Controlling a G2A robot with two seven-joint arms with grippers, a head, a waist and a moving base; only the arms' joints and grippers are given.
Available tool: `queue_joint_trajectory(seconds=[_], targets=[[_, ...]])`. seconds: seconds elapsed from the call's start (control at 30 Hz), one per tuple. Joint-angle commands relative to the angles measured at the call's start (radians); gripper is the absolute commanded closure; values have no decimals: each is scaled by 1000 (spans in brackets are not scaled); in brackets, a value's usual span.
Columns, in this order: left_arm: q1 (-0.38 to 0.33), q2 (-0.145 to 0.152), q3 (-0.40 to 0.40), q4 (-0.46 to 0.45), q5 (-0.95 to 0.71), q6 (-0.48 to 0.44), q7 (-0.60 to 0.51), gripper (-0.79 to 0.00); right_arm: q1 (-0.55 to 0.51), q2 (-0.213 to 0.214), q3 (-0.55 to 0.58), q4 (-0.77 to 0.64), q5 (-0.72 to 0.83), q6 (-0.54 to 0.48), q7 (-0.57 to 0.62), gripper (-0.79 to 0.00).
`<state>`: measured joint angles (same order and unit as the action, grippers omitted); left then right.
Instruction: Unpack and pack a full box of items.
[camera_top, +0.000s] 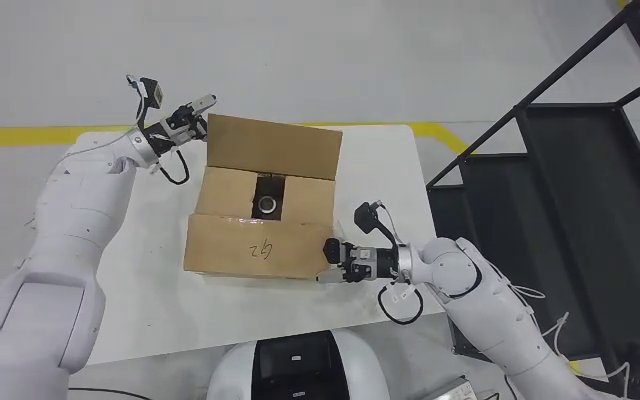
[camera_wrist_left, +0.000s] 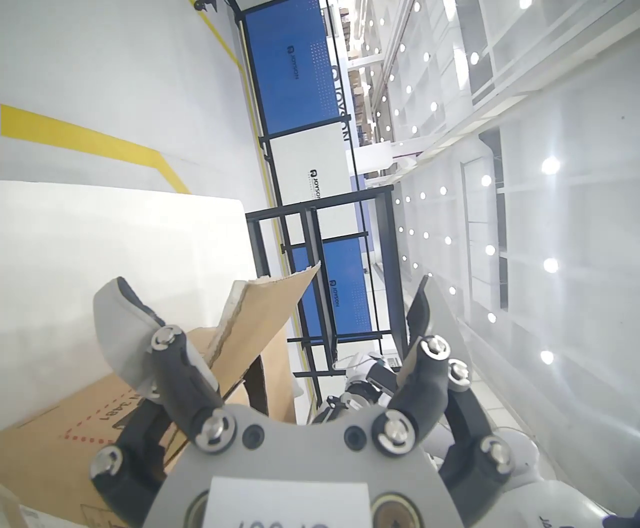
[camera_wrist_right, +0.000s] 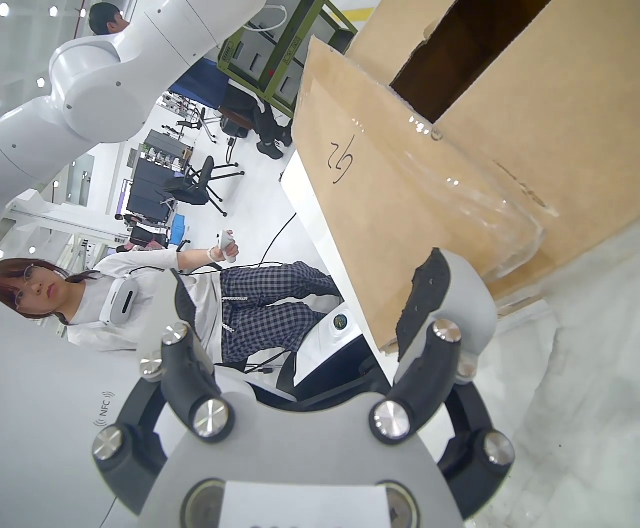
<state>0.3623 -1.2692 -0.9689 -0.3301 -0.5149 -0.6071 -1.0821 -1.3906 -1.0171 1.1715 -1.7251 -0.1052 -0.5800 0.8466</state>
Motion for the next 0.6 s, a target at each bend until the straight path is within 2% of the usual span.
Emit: queue_joint_trajectory(seconds=[0.0, 0.07, 0.17, 0.57], targets=[[-1, 1, -16, 5, -41, -11, -67, -785, 5, -1, -9, 2, -9, 7, -3, -785], [-5, 6, -27, 4, -60, -10, -121, -785, 12, -2, -18, 7, -18, 13, -8, -785], [10, 18, -35, -48, -69, 29, -160, -785, 25, -4, -30, 18, -40, 28, -19, -785], [149, 117, -85, -383, -77, 190, -321, -785, 53, -9, -58, 24, -94, 63, -64, -785]])
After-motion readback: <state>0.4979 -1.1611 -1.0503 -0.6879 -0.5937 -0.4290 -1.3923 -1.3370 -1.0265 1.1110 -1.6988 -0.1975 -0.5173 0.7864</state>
